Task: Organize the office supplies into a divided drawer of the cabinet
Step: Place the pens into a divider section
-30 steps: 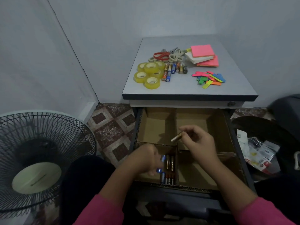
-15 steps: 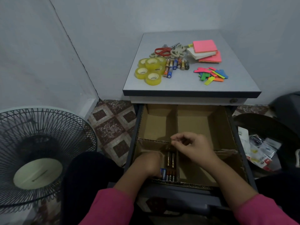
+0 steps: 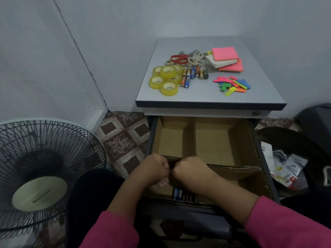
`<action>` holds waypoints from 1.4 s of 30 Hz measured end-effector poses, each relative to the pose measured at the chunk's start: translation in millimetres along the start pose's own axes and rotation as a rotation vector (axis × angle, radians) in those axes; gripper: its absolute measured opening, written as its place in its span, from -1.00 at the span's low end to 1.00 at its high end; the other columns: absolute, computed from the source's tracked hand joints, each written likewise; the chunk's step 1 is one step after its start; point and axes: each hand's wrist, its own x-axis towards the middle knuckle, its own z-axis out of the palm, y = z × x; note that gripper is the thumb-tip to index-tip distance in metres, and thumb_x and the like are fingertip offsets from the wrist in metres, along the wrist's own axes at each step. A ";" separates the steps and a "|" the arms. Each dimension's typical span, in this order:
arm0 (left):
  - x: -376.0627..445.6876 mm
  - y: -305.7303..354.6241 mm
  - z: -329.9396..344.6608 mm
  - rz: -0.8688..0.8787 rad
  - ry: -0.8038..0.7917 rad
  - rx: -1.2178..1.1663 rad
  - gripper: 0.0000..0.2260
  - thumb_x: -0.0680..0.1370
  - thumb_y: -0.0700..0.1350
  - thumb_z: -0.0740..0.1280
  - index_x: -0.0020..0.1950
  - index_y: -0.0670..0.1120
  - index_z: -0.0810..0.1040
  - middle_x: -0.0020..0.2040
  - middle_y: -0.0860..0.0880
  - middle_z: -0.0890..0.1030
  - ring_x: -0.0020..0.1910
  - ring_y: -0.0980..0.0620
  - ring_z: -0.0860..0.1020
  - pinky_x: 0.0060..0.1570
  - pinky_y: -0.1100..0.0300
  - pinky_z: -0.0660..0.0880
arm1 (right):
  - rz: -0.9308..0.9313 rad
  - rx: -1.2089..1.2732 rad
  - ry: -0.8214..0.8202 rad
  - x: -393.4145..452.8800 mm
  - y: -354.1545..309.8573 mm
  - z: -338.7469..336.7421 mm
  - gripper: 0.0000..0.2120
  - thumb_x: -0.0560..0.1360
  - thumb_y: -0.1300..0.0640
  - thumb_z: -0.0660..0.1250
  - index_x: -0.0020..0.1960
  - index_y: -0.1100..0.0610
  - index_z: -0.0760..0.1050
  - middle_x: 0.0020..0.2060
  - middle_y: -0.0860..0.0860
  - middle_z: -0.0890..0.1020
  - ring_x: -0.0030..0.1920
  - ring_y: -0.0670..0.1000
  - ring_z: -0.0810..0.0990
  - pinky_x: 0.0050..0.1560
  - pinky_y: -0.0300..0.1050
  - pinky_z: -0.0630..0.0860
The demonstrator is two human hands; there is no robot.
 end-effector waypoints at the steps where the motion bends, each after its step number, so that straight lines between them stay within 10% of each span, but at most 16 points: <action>1: 0.9 -0.3 -0.2 -0.006 -0.002 0.004 -0.80 0.59 -0.32 0.18 -0.21 -0.13 0.36 -0.40 -0.12 0.54 -0.49 0.06 0.52 -0.48 0.26 0.50 | 0.010 -0.008 -0.025 2.2 -1.7 -0.5 -0.88 0.56 0.25 0.22 0.01 0.17 0.54 -0.06 0.08 0.62 -0.08 0.11 0.60 -0.19 -0.06 0.49; 15: 4.6 -6.1 10.7 0.130 0.110 0.451 -0.85 0.58 -0.25 0.23 0.04 -0.26 0.56 -0.09 -0.14 0.58 0.03 -0.11 0.58 -0.09 0.24 0.43 | 0.215 0.224 -0.234 12.5 0.4 -0.8 -0.84 0.54 0.29 0.26 0.10 0.22 0.52 0.02 0.13 0.58 0.01 0.13 0.58 -0.09 -0.08 0.50; 25: 13.7 -12.3 38.0 0.225 0.102 0.583 -0.87 0.56 -0.30 0.23 -0.15 -0.24 0.54 -0.12 -0.13 0.58 -0.03 -0.08 0.57 -0.16 0.19 0.39 | 0.720 0.945 0.378 -44.3 56.1 26.1 -0.92 0.54 0.03 0.31 -0.08 -0.16 0.49 -0.13 -0.18 0.58 -0.11 -0.22 0.53 -0.17 -0.30 0.48; 32: 18.2 -12.9 39.0 0.256 0.071 0.575 -0.71 0.55 -0.23 0.28 0.26 -0.19 0.56 0.20 -0.17 0.57 0.14 -0.08 0.55 0.16 0.10 0.50 | 0.729 0.854 0.243 -37.8 56.3 37.2 -0.95 0.57 -0.09 0.24 -0.06 -0.24 0.42 -0.20 -0.24 0.54 -0.19 -0.22 0.51 -0.31 -0.24 0.48; 42: 15.8 -12.5 37.9 0.230 0.110 0.544 -0.73 0.57 -0.22 0.27 0.26 -0.21 0.55 0.21 -0.17 0.57 0.16 -0.08 0.54 0.17 0.11 0.49 | 0.729 0.816 0.220 -39.9 57.0 38.6 -0.97 0.58 -0.13 0.19 -0.05 -0.26 0.39 -0.23 -0.24 0.52 -0.22 -0.22 0.51 -0.35 -0.26 0.46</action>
